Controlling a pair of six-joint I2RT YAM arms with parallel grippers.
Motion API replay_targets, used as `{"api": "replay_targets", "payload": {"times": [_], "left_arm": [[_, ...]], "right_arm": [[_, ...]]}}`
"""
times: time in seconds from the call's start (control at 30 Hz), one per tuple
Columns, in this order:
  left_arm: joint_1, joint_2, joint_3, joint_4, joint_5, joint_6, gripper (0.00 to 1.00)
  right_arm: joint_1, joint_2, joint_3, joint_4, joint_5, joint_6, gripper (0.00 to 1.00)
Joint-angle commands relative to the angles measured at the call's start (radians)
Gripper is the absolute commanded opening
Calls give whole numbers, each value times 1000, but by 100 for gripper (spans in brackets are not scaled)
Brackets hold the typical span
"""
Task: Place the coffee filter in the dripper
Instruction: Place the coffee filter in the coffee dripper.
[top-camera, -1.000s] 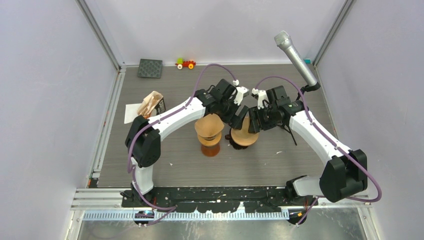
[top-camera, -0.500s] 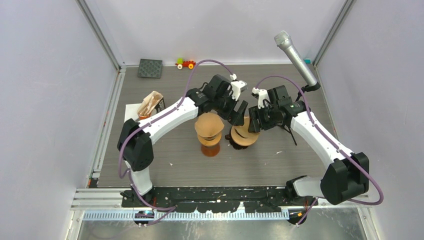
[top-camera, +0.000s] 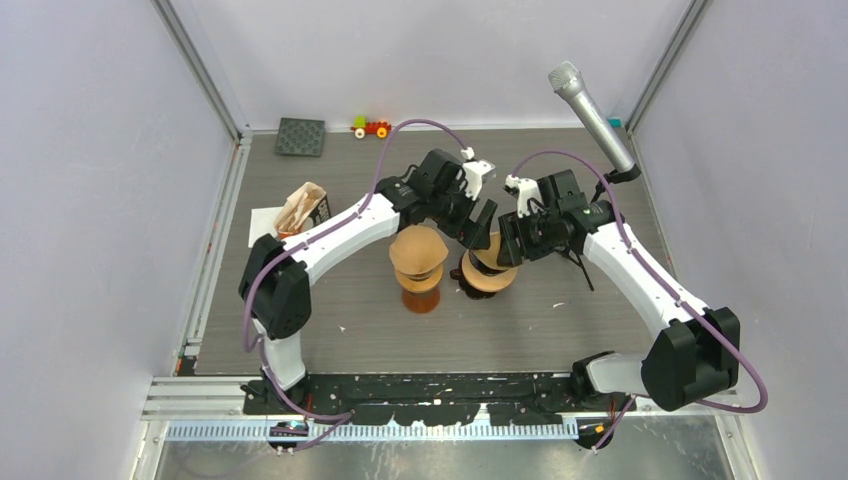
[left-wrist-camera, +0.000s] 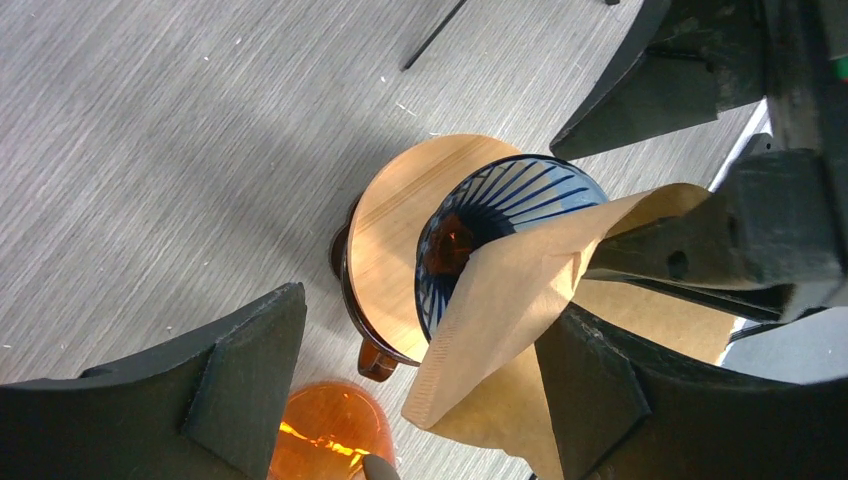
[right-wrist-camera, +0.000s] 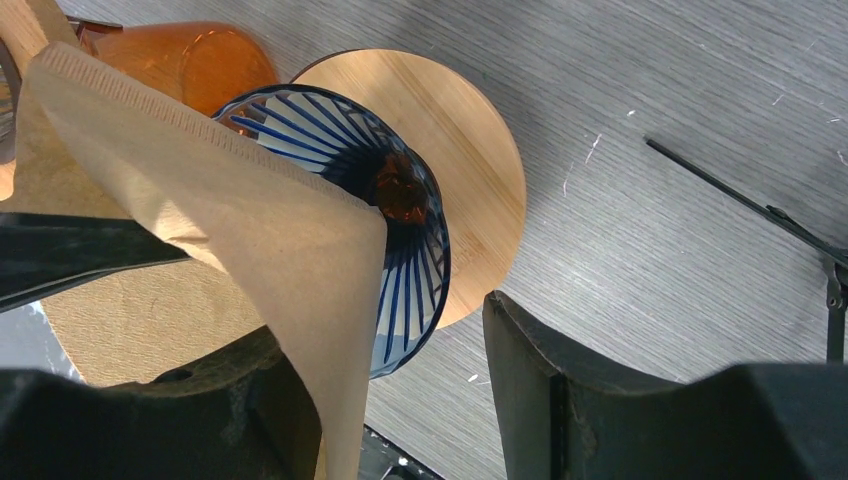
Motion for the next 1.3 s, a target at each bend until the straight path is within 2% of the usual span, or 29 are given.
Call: {"api": "replay_targets", "payload": {"times": [0.0, 0.8, 1.27], "left_arm": [[4, 22, 23, 40, 19, -3, 84], [4, -23, -97, 93, -39, -55, 84], [4, -16, -75, 87, -35, -49, 84]], "right_arm": [[-5, -15, 40, 5, -23, -15, 60], [-9, 39, 98, -103, 21, -8, 62], [-10, 97, 121, -82, 53, -31, 61]]}}
